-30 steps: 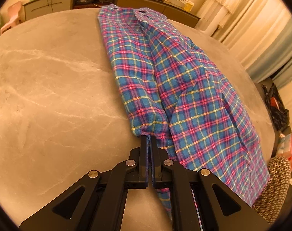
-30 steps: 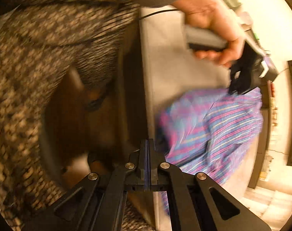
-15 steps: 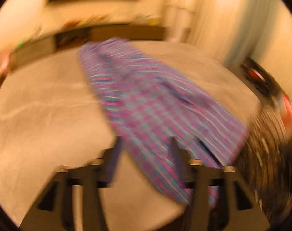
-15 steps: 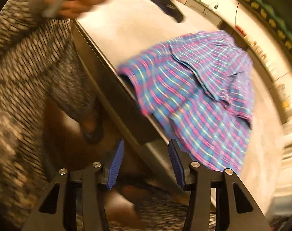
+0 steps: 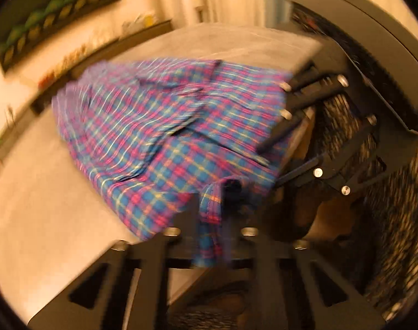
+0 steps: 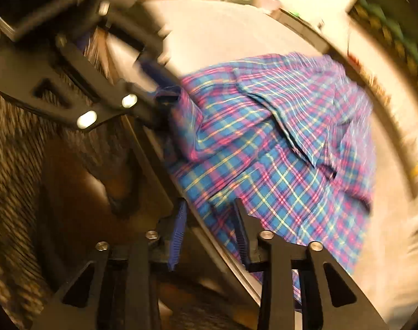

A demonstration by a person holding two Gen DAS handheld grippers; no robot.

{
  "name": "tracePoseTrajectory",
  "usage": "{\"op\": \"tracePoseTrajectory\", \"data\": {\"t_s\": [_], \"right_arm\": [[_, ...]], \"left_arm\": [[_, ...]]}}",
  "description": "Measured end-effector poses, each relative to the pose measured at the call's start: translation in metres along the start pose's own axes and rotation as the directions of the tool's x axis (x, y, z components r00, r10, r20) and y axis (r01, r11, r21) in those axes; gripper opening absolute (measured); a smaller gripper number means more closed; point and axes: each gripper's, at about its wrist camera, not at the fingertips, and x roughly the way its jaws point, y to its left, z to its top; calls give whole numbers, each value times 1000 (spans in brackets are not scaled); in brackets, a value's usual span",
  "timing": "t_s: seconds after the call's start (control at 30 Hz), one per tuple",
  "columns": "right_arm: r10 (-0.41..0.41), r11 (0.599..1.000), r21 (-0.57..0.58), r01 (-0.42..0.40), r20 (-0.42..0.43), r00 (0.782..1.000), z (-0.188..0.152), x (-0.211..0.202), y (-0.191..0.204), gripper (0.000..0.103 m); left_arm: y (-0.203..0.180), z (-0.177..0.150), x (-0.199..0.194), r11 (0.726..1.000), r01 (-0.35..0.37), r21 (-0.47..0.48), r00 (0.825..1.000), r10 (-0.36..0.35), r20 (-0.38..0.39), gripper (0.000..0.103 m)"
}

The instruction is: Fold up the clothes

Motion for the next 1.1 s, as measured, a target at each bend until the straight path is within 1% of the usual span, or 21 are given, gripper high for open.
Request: {"op": "tracePoseTrajectory", "data": {"t_s": [0.03, 0.07, 0.1, 0.13, 0.17, 0.2, 0.23, 0.3, 0.37, 0.43, 0.47, 0.57, 0.67, 0.77, 0.8, 0.83, 0.9, 0.97, 1.0, 1.03, 1.1], "right_arm": [[40, 998, 46, -41, 15, 999, -2, -2, -8, 26], [52, 996, 73, -53, 22, 998, -3, -4, -13, 10], [66, 993, 96, -68, 23, 998, -5, -5, -19, 7], [105, 986, 126, -108, 34, 994, -6, -8, -23, 5], [134, 978, 157, -141, 55, 989, -8, -11, -28, 5], [139, 971, 186, -150, 72, 988, -9, -14, -32, 5], [167, 952, 241, -188, 106, 980, -12, -20, -43, 4], [218, 899, 345, -269, 179, 959, -18, -32, -65, 4], [297, 808, 440, -391, 270, 916, -28, -36, -87, 4], [357, 694, 513, -505, 364, 860, -38, -40, -109, 4], [383, 667, 521, -532, 372, 846, -43, -35, -111, 4], [446, 665, 502, -553, 327, 833, -57, -26, -102, 5], [385, 778, 460, -428, 189, 903, -71, -26, -77, 5], [269, 875, 376, -306, 148, 952, -67, -32, -55, 6], [229, 901, 346, -264, 139, 963, -66, -34, -48, 8], [194, 917, 322, -234, 152, 969, -63, -38, -44, 10], [125, 941, 290, -175, 184, 975, -56, -47, -38, 27], [71, 943, 302, -141, 233, 970, -49, -56, -43, 33], [44, 940, 317, -125, 251, 967, -49, -62, -45, 33], [9, 937, 335, -100, 262, 965, -46, -64, -45, 33], [-58, 922, 385, -54, 272, 961, -53, -79, -65, 33]], "left_arm": [[9, 4, 1, 999, 21, -35, 1000, -21, -2, 10], [16, 8, 3, 998, 38, -59, 999, -38, -6, 10], [20, 11, 3, 996, 50, -78, 999, -51, -9, 9], [25, 16, 3, 994, 55, -94, 998, -57, -11, 9], [30, 21, 4, 992, 59, -110, 998, -61, -13, 9], [39, 27, 4, 988, 65, -143, 997, -68, -19, 9], [49, 34, 6, 981, 70, -180, 997, -75, -22, 9], [69, 49, 9, 962, 86, -258, 995, -97, -31, 8], [83, 55, 13, 935, 118, -334, 988, -145, -56, 8], [87, 53, 13, 916, 133, -380, 979, -181, -94, 8], [87, 53, 13, 913, 136, -384, 976, -191, -109, 8], [68, 45, 10, 931, 163, -327, 961, -225, -163, 8], [55, 34, 9, 942, 134, -309, 961, -200, -193, 9], [61, 35, 13, 932, 91, -352, 972, -160, -174, 9], [68, 40, 16, 919, 80, -385, 974, -154, -164, 9], [76, 45, 18, 904, 70, -422, 977, -148, -154, 9], [92, 55, 23, 868, 52, -495, 982, -135, -135, 9], [110, 66, 33, 828, 43, -559, 981, -142, -134, 8], [120, 72, 40, 808, 32, -588, 979, -145, -146, 8], [129, 75, 46, 794, 16, -608, 977, -141, -158, 8], [144, 79, 57, 770, -15, -637, 974, -131, -182, 8]]}}
